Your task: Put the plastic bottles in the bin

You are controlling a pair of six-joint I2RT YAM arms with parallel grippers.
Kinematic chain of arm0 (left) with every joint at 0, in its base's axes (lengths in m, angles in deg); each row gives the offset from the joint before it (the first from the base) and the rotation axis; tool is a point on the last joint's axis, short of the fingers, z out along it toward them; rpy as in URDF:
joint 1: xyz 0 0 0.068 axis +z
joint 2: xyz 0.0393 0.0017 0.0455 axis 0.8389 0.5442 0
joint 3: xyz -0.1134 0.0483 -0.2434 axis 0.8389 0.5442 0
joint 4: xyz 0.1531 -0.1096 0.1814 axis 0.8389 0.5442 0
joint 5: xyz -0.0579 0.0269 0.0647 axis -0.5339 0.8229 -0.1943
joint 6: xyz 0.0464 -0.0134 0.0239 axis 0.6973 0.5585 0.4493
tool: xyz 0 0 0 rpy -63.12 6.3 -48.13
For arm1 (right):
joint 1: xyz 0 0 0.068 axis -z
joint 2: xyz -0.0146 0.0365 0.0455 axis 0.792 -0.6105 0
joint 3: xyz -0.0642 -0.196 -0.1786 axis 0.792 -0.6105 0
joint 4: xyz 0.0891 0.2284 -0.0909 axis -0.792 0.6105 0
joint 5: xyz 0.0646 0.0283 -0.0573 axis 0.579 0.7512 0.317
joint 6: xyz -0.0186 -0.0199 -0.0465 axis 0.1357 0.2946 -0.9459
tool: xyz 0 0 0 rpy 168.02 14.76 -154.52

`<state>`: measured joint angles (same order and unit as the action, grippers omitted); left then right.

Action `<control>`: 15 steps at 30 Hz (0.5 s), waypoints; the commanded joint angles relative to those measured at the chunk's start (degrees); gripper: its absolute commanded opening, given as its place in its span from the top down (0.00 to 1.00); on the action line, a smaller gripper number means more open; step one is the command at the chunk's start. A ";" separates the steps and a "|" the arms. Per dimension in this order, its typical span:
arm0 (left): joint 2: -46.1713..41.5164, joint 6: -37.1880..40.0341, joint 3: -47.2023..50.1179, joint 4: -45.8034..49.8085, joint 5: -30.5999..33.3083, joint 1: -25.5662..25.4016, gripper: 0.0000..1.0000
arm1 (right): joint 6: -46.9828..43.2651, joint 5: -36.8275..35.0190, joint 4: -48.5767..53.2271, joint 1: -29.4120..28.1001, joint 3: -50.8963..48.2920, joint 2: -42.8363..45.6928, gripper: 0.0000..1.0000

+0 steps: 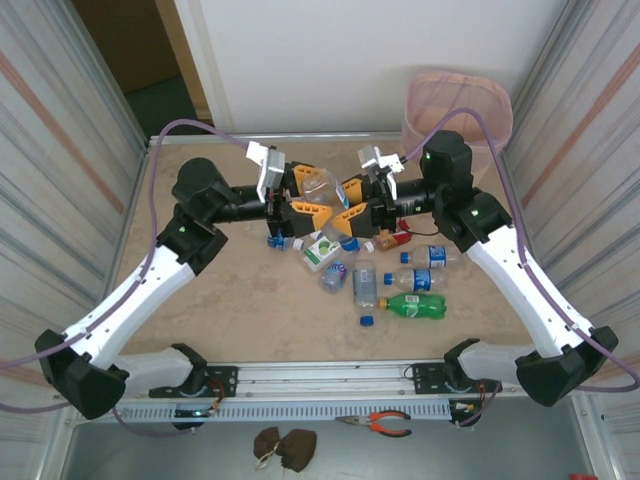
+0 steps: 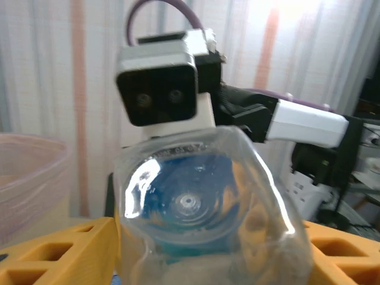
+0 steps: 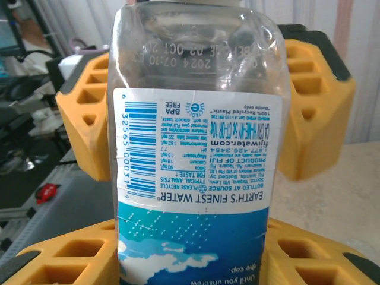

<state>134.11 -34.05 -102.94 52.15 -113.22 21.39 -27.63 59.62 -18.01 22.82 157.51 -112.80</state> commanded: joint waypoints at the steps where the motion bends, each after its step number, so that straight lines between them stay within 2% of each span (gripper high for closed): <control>1: -4.87 3.07 2.61 1.56 8.79 0.30 0.30 | 2.40 -4.94 -1.18 2.25 0.40 2.50 0.55; 5: -8.73 3.93 6.40 1.59 13.43 0.71 0.26 | 5.55 -10.02 -3.08 7.45 0.24 3.15 0.53; 9: -10.73 4.24 7.77 2.55 15.39 1.19 0.25 | 8.67 -13.91 -4.11 13.14 1.40 2.46 0.50; 15: -11.30 4.07 8.41 3.55 16.11 1.38 0.24 | 17.53 -20.29 -4.29 24.36 6.55 -2.63 0.56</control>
<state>123.66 -31.19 -95.15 55.32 -98.68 22.55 -16.13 44.32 -20.74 44.10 160.85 -113.81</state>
